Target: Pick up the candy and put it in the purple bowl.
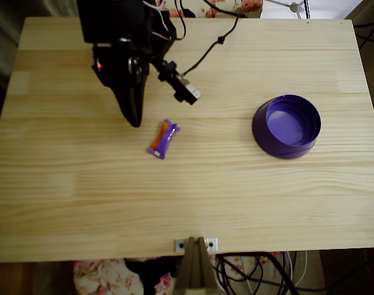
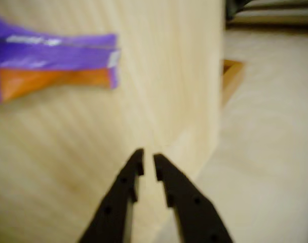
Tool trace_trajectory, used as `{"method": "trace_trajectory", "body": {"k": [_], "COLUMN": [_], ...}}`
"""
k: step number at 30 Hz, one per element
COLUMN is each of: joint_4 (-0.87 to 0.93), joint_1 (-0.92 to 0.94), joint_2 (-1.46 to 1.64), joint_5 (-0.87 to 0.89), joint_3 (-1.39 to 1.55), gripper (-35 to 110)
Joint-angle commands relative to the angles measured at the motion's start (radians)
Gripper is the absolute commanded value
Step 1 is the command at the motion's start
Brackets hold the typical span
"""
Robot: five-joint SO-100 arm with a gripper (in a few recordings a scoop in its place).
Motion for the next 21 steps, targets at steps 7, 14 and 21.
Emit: {"method": "trace_trajectory", "body": {"k": [7, 14, 21], "joint_4": [0.172, 0.295, 0.433], "joint_1": [-0.005, -0.075, -0.233], "joint_2": [-0.028, -0.322, -0.591], "joint_5": [0.072, 0.222, 0.261], "joint_3": [-0.305, -0.643, -0.862], "gripper": [0, 0, 0]}}
